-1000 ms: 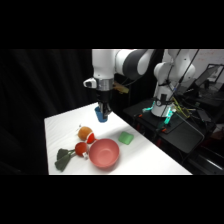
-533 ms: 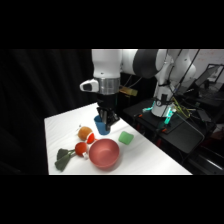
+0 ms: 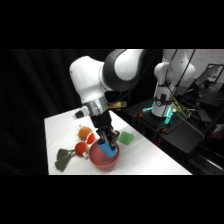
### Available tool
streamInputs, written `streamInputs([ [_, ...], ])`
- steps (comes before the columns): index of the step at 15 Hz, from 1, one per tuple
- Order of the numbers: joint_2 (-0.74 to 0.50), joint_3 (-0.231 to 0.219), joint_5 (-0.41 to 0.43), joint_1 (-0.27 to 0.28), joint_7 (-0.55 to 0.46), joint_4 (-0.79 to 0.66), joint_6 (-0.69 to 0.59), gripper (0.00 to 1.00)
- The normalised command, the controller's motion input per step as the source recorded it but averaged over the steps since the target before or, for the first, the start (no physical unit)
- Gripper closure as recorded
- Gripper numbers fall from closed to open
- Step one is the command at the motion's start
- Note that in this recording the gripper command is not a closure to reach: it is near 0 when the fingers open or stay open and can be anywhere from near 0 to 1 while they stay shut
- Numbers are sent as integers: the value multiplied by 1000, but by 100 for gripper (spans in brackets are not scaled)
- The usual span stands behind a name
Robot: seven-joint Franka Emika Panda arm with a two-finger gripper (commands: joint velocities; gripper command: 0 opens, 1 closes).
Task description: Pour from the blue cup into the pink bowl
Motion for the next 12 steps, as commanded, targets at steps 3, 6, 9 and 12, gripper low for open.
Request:
streamInputs([
  [3,388,124,346,-310,-498,485,-688,13],
  [6,403,63,269,-204,-270,500,-732,13],
  [9,457,-4,219,-92,-43,532,-636,13],
  [12,415,-34,171,-27,99,496,-470,14],
])
